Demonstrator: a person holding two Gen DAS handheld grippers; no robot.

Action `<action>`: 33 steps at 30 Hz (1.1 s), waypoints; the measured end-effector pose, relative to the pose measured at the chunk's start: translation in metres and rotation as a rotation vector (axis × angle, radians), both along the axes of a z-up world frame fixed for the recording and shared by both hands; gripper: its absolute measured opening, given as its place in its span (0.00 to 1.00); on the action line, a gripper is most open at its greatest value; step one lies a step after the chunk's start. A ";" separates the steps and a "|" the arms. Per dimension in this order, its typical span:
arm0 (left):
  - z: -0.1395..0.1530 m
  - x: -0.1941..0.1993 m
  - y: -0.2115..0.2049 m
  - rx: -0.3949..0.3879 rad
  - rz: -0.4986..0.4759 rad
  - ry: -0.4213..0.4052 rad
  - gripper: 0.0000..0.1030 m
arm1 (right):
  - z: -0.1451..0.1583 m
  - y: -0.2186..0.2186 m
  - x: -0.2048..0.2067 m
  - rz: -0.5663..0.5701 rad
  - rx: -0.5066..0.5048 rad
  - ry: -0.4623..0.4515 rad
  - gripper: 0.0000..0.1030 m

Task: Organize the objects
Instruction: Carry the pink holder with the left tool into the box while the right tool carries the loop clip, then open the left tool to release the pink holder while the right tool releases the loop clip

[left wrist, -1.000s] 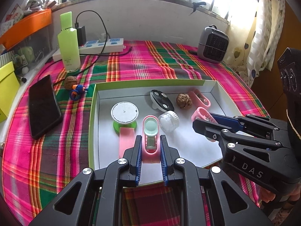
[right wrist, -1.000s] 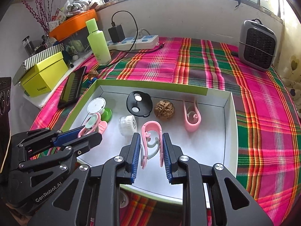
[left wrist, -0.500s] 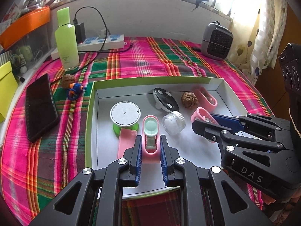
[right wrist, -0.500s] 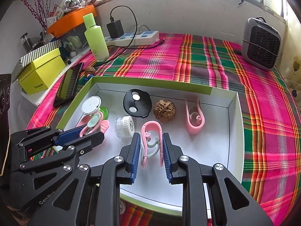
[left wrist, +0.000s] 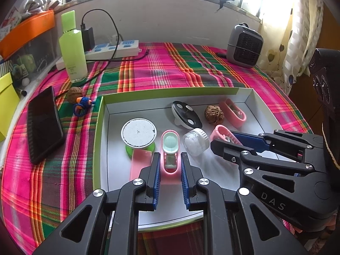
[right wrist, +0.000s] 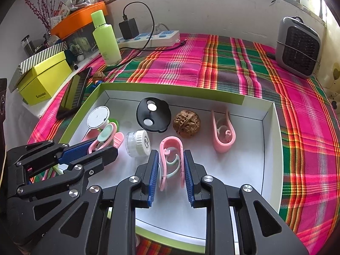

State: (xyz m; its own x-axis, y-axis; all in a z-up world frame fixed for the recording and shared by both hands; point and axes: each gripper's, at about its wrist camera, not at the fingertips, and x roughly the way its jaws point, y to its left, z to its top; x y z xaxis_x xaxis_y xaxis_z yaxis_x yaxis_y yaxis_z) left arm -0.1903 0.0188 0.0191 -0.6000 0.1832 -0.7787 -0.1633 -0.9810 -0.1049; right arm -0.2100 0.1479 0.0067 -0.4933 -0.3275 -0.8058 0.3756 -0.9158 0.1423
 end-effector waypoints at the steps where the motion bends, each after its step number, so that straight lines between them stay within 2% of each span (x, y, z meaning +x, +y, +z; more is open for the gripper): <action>1: 0.000 0.000 0.000 -0.001 0.000 0.001 0.16 | 0.000 0.000 0.000 0.000 0.000 0.003 0.24; 15: -0.001 -0.003 0.005 -0.015 -0.007 -0.003 0.17 | 0.000 0.000 0.001 0.001 -0.002 0.003 0.24; 23: -0.001 -0.001 0.003 -0.015 -0.001 -0.006 0.25 | 0.000 0.001 0.002 -0.007 0.001 0.003 0.24; 33: 0.000 0.005 0.001 -0.026 0.019 -0.003 0.33 | 0.003 0.005 0.007 -0.023 0.001 0.017 0.30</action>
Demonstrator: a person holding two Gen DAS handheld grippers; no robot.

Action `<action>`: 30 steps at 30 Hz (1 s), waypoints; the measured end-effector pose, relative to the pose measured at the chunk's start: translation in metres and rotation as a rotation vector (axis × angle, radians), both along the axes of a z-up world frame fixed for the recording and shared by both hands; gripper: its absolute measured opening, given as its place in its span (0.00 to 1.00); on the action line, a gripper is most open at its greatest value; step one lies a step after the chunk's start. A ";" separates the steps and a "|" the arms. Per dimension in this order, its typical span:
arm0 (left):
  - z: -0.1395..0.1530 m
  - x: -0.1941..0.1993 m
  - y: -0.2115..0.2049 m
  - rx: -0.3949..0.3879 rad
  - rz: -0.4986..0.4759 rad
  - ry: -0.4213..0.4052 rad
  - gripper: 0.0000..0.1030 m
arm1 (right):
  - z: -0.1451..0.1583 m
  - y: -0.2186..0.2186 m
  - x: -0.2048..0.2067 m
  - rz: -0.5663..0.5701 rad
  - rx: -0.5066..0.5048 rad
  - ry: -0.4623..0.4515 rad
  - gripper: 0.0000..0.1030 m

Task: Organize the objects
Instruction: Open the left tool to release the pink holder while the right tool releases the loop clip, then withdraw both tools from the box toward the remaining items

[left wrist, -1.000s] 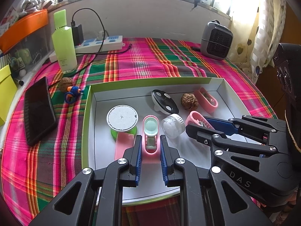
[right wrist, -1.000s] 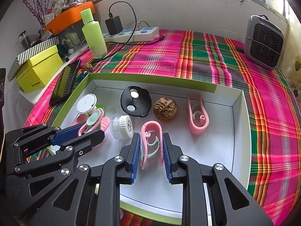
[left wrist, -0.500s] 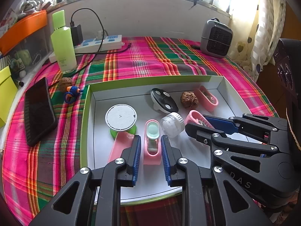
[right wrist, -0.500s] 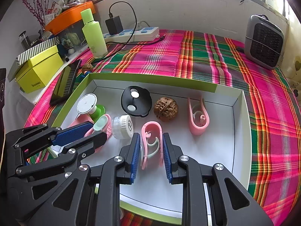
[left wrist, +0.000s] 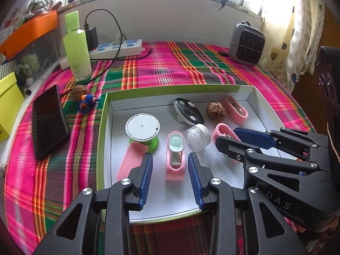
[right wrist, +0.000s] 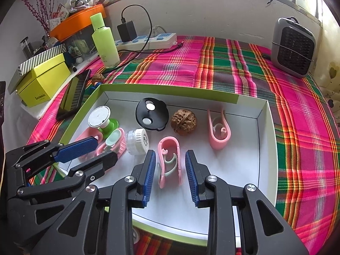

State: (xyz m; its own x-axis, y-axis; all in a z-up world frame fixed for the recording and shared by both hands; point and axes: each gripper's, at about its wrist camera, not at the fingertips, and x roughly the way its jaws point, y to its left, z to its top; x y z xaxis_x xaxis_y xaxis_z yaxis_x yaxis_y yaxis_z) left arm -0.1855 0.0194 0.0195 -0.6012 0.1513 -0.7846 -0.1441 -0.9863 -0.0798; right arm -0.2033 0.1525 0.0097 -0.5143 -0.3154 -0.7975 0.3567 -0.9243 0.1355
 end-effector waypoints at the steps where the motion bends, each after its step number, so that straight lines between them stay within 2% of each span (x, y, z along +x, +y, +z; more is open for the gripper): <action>1: 0.000 0.000 0.000 0.001 0.003 -0.004 0.33 | 0.000 0.000 0.000 0.000 0.000 0.000 0.30; 8: 0.002 0.004 -0.002 0.003 0.009 -0.004 0.34 | 0.001 0.002 0.005 -0.002 -0.004 0.003 0.34; 30: 0.021 0.040 -0.009 0.021 0.027 0.048 0.36 | 0.021 0.009 0.043 -0.034 -0.030 0.074 0.34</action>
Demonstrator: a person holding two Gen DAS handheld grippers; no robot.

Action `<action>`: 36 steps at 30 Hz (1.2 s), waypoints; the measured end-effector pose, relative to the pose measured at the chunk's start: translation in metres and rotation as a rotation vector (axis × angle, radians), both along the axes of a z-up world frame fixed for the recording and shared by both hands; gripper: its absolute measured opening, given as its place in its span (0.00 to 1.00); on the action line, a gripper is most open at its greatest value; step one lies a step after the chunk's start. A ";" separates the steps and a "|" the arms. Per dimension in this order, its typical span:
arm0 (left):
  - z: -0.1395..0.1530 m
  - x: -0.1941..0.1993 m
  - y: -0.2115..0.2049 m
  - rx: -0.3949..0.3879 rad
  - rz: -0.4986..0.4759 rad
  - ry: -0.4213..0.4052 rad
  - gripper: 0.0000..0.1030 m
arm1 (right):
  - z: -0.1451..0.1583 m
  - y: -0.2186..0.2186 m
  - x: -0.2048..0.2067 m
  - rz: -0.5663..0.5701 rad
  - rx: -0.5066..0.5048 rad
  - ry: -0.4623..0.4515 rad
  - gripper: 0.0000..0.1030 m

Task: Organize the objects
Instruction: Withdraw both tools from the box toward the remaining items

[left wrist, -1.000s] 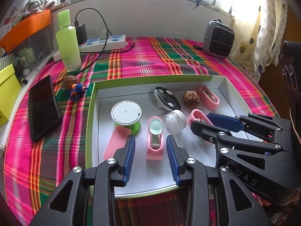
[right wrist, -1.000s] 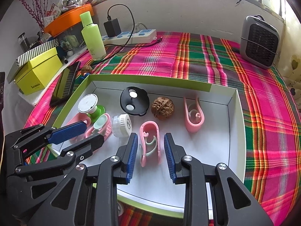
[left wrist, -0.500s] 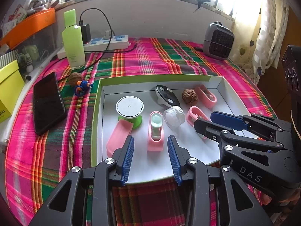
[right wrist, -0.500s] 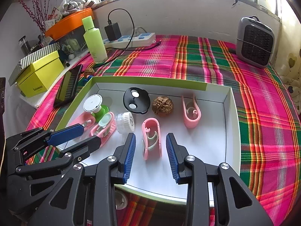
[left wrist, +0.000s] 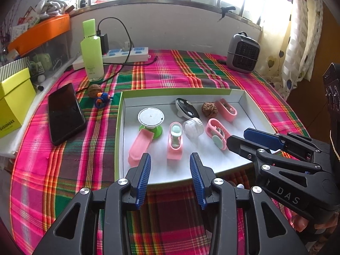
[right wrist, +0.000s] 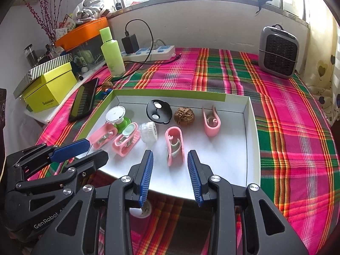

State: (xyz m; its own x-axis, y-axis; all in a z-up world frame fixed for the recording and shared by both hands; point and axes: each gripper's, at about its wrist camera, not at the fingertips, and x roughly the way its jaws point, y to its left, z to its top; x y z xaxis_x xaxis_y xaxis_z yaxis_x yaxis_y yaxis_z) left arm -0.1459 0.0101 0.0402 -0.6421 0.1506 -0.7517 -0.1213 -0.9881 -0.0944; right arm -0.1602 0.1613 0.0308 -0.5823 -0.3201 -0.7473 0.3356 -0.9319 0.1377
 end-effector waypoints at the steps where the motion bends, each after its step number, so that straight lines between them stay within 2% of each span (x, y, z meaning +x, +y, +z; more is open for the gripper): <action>1: 0.001 0.003 0.000 0.002 0.001 0.001 0.36 | 0.001 0.000 0.002 0.000 0.003 0.004 0.34; 10: 0.009 0.029 -0.003 -0.001 0.010 0.045 0.37 | 0.011 0.005 0.029 -0.007 -0.019 0.044 0.34; 36: -0.001 0.070 0.005 0.054 -0.038 0.014 0.40 | 0.004 0.018 0.083 -0.015 -0.039 0.072 0.34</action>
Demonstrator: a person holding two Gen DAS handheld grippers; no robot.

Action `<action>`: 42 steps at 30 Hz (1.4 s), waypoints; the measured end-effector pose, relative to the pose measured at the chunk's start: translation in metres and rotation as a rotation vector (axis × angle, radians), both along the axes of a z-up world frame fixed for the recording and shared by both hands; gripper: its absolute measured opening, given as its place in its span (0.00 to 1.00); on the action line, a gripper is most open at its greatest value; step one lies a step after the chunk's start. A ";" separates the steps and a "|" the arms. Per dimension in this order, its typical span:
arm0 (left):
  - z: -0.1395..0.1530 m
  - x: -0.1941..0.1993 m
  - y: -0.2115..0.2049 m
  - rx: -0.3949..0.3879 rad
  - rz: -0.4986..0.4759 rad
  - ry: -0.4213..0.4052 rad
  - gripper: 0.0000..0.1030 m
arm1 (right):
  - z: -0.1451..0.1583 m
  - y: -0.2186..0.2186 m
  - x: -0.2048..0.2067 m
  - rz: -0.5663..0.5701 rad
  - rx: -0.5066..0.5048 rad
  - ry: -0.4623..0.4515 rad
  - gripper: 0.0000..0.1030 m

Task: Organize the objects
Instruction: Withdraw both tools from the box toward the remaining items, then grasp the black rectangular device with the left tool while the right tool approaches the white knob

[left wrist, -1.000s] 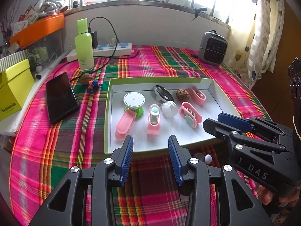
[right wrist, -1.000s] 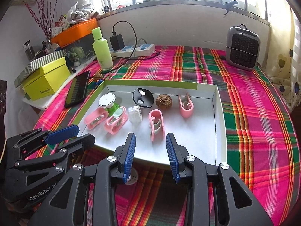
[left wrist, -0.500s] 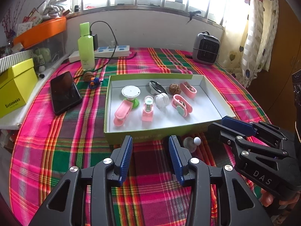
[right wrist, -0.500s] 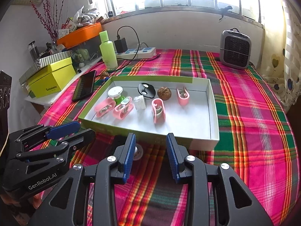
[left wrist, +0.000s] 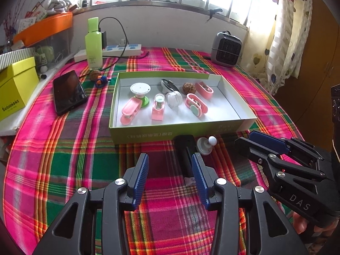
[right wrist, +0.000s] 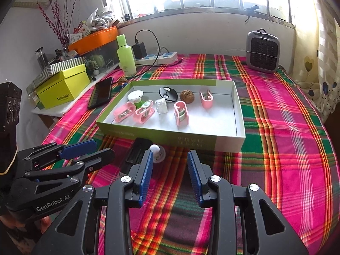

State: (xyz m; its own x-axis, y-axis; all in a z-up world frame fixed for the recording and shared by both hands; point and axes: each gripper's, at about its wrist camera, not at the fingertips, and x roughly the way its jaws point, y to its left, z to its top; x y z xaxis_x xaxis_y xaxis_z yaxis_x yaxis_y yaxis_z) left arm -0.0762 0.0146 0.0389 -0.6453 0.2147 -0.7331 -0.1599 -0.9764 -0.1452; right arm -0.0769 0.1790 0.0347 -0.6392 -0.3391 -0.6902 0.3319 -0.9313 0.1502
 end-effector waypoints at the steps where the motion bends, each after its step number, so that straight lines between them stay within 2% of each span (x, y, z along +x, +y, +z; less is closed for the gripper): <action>1: -0.001 0.001 0.001 0.002 -0.006 -0.002 0.40 | -0.001 0.000 0.001 0.001 0.003 -0.001 0.34; 8: -0.009 0.003 0.004 0.049 -0.031 -0.035 0.48 | -0.007 0.005 0.010 0.001 0.008 -0.006 0.34; 10: -0.010 0.003 0.007 0.058 -0.042 -0.042 0.48 | -0.008 0.008 0.012 -0.002 0.004 -0.008 0.38; 11: -0.010 0.003 0.008 0.060 -0.046 -0.045 0.48 | -0.008 0.010 0.013 -0.006 0.000 -0.008 0.46; 12: -0.011 0.003 0.010 0.062 -0.053 -0.047 0.49 | -0.008 0.011 0.014 -0.008 -0.004 -0.007 0.48; 27: -0.028 -0.007 0.024 0.020 -0.040 -0.089 0.49 | -0.014 0.031 0.015 -0.051 -0.017 -0.020 0.48; 36: -0.030 -0.012 0.027 -0.019 -0.010 -0.068 0.49 | -0.016 0.031 0.014 -0.046 -0.013 -0.028 0.48; 39: -0.030 -0.013 0.025 -0.018 -0.005 -0.068 0.47 | -0.017 0.030 0.013 -0.043 -0.010 -0.033 0.48; 42: -0.030 -0.013 0.024 -0.027 0.006 -0.065 0.38 | -0.018 0.028 0.012 -0.039 -0.005 -0.035 0.48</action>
